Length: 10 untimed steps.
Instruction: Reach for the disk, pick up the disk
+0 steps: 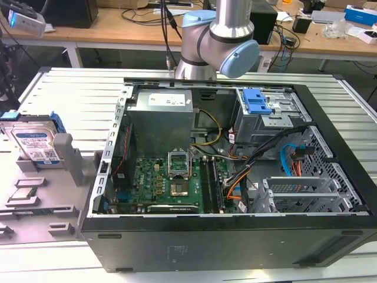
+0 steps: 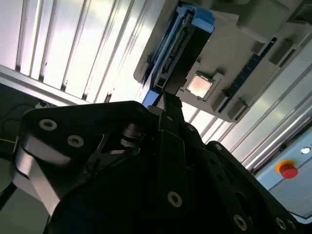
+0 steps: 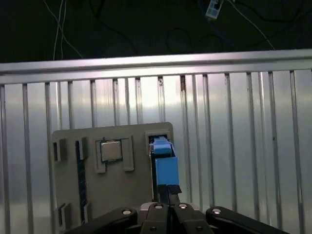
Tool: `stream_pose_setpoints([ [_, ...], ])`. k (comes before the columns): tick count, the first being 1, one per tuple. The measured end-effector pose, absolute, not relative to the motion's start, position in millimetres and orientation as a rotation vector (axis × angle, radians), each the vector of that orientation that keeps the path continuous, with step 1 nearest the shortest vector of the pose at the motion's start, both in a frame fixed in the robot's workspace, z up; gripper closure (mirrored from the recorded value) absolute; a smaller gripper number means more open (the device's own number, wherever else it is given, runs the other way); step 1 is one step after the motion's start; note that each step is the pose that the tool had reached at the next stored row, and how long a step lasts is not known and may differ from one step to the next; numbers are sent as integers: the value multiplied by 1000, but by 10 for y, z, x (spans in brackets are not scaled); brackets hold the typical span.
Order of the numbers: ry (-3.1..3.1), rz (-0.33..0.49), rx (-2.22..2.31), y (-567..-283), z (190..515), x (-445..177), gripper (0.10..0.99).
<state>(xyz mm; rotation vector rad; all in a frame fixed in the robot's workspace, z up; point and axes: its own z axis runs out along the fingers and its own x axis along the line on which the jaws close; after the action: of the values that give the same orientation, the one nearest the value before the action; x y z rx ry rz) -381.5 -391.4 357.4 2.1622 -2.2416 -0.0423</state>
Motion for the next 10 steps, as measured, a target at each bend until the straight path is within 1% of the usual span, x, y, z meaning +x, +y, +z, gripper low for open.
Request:
stream_pose_setpoints([
  [10, -2089, -39, 2307, -3914, 3574, -3815, 980],
])
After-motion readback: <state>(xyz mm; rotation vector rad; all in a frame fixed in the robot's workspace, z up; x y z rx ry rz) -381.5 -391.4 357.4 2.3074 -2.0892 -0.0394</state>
